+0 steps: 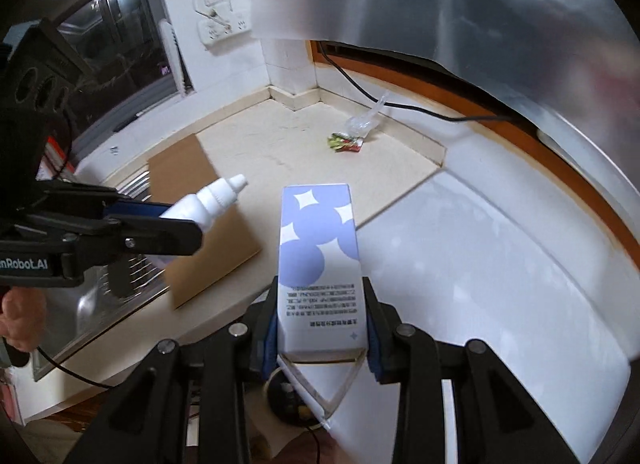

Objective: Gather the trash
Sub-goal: 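Lift the box and dropper bottle and carry them down over the bin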

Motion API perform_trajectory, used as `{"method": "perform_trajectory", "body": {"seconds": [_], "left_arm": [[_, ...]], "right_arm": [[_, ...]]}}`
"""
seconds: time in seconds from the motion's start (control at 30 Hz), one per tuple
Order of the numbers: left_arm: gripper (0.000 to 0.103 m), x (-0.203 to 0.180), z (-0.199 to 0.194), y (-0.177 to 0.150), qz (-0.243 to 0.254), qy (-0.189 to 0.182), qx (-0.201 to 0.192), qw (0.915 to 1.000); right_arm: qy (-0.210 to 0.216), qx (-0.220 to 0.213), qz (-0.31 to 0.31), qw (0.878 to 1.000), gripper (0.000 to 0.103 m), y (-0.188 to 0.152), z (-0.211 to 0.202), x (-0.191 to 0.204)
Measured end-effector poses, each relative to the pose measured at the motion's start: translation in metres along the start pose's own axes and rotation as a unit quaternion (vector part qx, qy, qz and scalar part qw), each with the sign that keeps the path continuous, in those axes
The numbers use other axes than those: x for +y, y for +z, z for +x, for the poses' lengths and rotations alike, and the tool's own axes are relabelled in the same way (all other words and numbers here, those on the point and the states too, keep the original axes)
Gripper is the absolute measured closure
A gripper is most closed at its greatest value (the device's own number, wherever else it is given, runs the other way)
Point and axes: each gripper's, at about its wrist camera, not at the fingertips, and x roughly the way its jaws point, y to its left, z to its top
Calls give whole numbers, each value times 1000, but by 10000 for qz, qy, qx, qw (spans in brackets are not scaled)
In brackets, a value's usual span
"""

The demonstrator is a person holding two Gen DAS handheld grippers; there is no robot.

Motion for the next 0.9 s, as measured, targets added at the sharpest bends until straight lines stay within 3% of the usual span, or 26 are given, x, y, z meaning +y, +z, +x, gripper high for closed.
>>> {"method": "perform_trajectory", "body": {"seconds": [0.23,0.43,0.67,0.9], "left_arm": [[81,-22,-31,-70,91,-149,218,9996],[81,-22,-18,-131,144,297,407,9986],[81,18,70,-211,-96,1038,899,9905],[81,66,182,-277,-209,1499,1320,9796]], "right_arm": [[90,225,130,9996,69,-68,-35,46],[271,668,443,9964,69,-127,-16,64],[132,1072,528,9927,69,-205,54,73],[153,1381,616,9884,68,-275,162,60]]}}
